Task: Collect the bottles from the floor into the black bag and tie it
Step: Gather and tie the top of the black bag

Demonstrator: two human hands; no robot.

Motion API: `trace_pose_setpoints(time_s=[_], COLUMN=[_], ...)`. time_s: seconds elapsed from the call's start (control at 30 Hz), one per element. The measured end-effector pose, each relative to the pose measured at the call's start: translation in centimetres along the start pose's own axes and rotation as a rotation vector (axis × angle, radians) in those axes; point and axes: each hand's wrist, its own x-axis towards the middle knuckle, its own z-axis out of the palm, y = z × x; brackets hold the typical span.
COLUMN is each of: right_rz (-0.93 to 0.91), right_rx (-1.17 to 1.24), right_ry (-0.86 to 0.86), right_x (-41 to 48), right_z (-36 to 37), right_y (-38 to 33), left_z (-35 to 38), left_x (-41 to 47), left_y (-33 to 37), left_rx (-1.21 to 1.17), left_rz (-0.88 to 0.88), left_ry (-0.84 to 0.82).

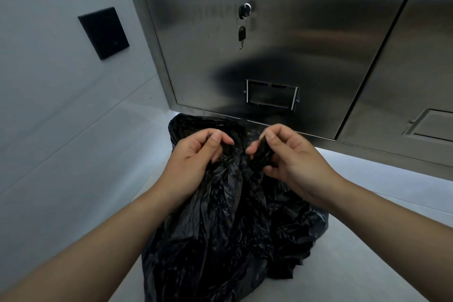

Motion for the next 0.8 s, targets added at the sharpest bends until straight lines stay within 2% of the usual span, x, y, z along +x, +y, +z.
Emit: trace_pose_setpoints(time_s=[0.2, 0.3, 0.47, 0.57, 0.7, 0.8], right_rz=[0.002, 0.057, 0.140, 0.089, -0.136, -0.264], right_rx=[-0.269, -0.306, -0.318, -0.327, -0.287, -0.265], right_ry=[-0.127, -0.168, -0.064, -0.024, -0.018, 0.023], right_x=[-0.2, -0.1, -0.4, -0.1, 0.7, 1.0], right_z=[-0.4, -1.4, -3.9, -3.7, -0.9, 0.6], right_y=[0.6, 1.9, 3.1, 3.0, 1.4, 0.6], left_z=[-0.5, -1.0, -3.0, -2.7, -0.9, -0.2], left_x=[-0.7, -1.2, -1.7, -1.1, 0.4, 0.6], left_y=[-1.1, -2.2, -3.0, -2.2, 0.0, 0.3], left_rx=[0.006, 0.075, 0.095, 0.127, 0.092, 0.109], left_rz=[-0.160, -0.257, -0.351, -0.270, -0.056, 0.025], left_ry=[-0.122, -0.155, -0.076, -0.072, -0.060, -0.026])
